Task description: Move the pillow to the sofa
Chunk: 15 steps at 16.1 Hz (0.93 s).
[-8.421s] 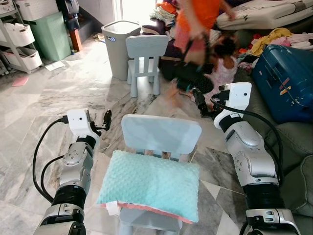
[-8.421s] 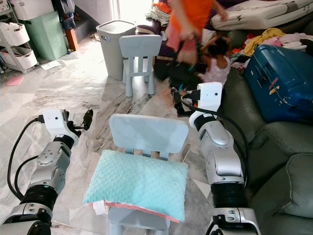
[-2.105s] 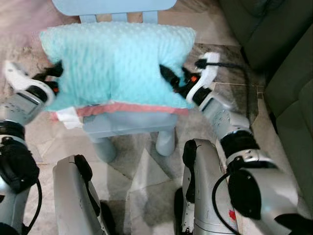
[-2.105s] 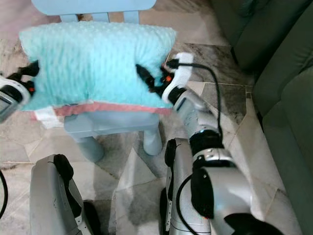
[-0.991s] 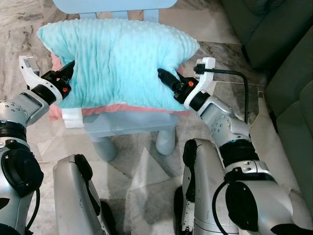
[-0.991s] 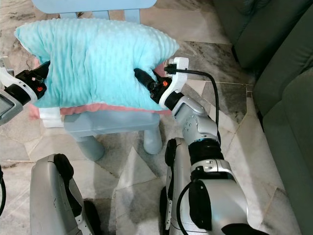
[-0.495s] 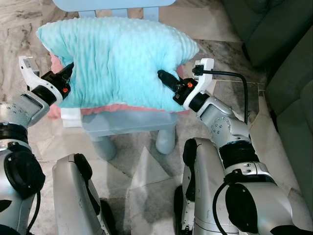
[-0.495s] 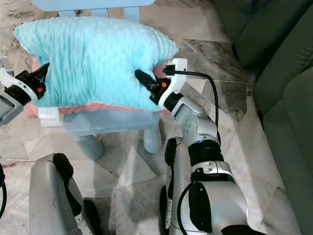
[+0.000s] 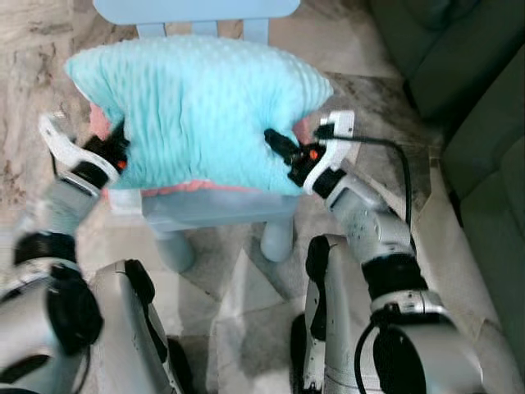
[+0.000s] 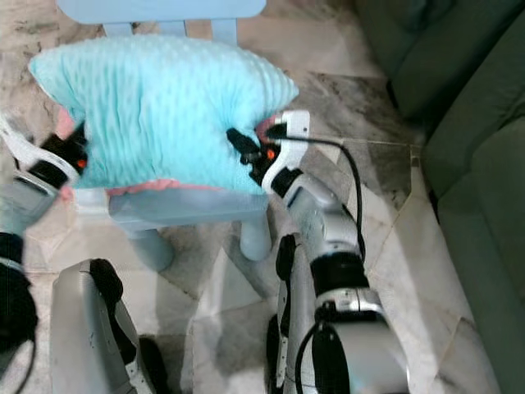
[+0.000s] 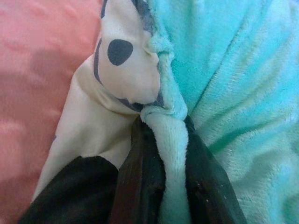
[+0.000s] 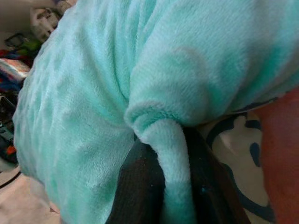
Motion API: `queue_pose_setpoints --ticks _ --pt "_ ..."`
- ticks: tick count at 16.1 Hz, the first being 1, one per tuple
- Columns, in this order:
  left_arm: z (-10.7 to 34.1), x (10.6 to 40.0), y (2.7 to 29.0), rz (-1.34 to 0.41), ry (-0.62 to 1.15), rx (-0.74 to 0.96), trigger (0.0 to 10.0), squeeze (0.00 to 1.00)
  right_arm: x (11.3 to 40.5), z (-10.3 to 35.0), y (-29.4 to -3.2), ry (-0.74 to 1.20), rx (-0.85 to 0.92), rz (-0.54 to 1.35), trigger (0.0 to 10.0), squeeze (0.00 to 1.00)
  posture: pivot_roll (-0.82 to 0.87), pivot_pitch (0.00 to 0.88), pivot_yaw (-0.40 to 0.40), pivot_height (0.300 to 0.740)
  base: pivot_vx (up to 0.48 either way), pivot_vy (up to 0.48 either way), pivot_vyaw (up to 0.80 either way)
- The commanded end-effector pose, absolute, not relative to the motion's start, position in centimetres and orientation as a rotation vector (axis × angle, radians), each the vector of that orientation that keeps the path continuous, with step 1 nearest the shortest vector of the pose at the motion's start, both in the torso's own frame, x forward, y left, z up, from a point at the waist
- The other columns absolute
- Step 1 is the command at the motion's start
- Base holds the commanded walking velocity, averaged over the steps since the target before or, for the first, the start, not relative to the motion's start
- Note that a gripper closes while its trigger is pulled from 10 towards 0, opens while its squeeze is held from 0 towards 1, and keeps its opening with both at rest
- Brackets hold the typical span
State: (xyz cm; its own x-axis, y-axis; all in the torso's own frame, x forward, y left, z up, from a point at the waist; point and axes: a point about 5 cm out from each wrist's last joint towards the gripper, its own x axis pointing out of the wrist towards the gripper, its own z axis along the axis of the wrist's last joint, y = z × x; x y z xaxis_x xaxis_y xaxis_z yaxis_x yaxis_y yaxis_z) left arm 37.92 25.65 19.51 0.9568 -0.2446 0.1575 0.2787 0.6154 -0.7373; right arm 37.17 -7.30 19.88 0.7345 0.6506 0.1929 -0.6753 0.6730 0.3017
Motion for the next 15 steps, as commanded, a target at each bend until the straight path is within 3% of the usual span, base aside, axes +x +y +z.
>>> queue_pose_setpoints --ticks 1,3,7,15 --pt "17.6 37.6 24.3 -0.238 -0.025 -0.797 0.0 0.00 36.4 19.6 -7.6 -0.100 0.317 0.707 0.0 0.00 -0.09 0.069 -0.035 0.360 0.000 0.000 0.00" --pt "16.3 37.2 22.9 -0.153 -0.080 -0.702 0.0 0.00 36.0 19.2 -9.0 -0.130 0.277 0.619 0.0 0.00 -0.10 0.011 -0.031 0.360 0.000 0.000 0.00" --pt "16.4 36.7 20.8 -0.074 -0.190 -0.527 0.0 0.00 35.5 19.0 -10.3 -0.150 0.254 0.573 0.0 0.00 -0.12 0.000 -0.034 0.360 0.000 0.000 0.00" --pt "17.2 35.9 16.9 -0.082 -0.261 -0.513 0.0 0.00 34.1 18.9 -13.4 -0.217 0.139 0.391 0.0 0.00 -0.11 0.000 -0.054 0.360 0.000 0.000 0.00"
